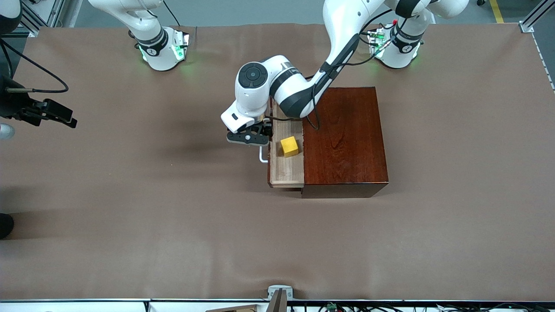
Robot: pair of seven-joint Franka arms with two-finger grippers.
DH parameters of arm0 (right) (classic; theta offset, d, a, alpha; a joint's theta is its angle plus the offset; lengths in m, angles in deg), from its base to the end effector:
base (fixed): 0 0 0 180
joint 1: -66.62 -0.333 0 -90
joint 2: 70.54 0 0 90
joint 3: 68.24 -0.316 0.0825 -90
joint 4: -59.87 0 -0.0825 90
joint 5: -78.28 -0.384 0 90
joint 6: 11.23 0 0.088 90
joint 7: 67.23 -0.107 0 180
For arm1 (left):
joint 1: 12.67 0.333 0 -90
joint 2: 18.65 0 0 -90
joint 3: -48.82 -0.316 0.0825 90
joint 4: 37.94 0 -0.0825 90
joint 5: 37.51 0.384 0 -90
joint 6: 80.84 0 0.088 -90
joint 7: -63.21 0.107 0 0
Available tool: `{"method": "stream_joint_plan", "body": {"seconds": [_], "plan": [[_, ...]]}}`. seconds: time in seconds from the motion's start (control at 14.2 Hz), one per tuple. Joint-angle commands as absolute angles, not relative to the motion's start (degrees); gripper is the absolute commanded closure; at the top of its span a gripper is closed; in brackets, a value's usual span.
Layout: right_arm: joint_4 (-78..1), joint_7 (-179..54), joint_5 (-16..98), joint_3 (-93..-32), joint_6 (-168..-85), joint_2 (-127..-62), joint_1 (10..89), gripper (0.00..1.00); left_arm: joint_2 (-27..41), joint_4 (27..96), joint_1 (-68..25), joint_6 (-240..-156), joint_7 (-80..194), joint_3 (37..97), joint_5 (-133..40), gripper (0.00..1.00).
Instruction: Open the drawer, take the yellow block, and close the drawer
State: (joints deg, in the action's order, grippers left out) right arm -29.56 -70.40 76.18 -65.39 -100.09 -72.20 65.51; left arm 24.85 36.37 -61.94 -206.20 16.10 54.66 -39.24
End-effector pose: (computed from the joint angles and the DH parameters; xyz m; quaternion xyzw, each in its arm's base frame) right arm 0.5608 -0.0126 0.6114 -0.9987 0.0428 0.0197 0.0174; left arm 0.4477 -0.6103 0.3069 0.9956 -0.0454 0.0059 0.0820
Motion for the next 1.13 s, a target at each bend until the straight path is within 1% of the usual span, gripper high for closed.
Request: {"method": "stream_joint_plan", "body": {"seconds": [0.0,0.28,0.56,0.63,0.91,1.06], "plan": [[-28.7,-71.5,75.0,-65.3,-99.9,-72.7,65.3,0.0,28.7,33.1,-63.0,-214.9,16.3,57.7,-44.5,0.0],[-28.5,-71.5,74.9,-65.3,-99.9,-72.8,65.3,0.0,28.6,32.9,-63.0,-216.6,16.1,58.0,-46.5,0.0],[-28.5,-71.5,75.0,-65.3,-100.1,-73.0,64.7,0.0,28.0,32.8,-62.9,-216.5,16.0,57.7,-46.9,0.0],[-28.5,-71.5,75.0,-65.3,-100.3,-73.1,64.7,0.0,27.8,32.9,-62.5,-215.8,15.8,57.4,-46.9,0.0],[-28.4,-75.2,74.9,-65.3,-100.7,-73.2,64.7,0.0,25.6,32.9,-61.9,-208.7,15.6,54.9,-46.6,0.0],[-28.4,-75.2,74.9,-65.3,-100.7,-73.2,64.7,0.0,23.7,32.8,-61.6,-207.1,13.2,54.7,-46.7,0.0]]}}
